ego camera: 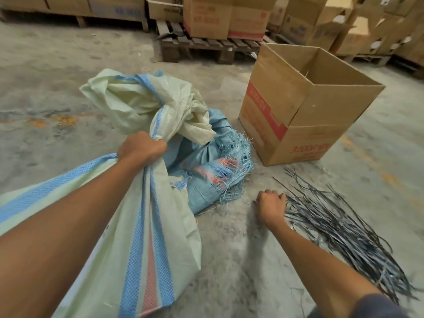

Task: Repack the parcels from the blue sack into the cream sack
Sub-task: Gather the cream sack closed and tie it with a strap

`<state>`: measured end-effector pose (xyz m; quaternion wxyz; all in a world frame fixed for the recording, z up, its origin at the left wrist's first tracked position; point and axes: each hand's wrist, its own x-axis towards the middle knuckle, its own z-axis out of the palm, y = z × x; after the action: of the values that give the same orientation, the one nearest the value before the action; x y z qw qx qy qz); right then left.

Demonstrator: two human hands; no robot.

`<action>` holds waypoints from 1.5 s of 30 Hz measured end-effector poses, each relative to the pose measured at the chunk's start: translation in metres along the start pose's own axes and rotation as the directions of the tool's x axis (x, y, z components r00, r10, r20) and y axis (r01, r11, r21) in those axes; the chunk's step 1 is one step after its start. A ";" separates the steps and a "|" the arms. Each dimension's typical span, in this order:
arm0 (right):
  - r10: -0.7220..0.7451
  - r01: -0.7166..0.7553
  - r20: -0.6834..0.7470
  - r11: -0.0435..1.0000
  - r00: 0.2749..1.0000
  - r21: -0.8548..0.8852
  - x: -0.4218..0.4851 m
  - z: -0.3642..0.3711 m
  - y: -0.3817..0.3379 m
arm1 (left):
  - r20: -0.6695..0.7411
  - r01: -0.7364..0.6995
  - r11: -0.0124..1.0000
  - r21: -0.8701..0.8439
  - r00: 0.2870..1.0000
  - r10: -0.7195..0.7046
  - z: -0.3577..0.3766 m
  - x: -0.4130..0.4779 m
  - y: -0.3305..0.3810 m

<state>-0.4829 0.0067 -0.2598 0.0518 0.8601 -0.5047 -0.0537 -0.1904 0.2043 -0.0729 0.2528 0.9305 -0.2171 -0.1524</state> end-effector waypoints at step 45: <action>-0.755 0.506 0.122 0.540 0.644 0.673 0.031 -0.382 -0.256 | 0.172 0.202 0.225 -0.953 0.974 -0.148 -0.100 -0.011 -0.077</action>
<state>-0.1917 0.1177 0.0799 -0.3416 0.9254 -0.1399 -0.0862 -0.1354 0.3101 -0.0301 0.7457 0.5940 0.0220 -0.3010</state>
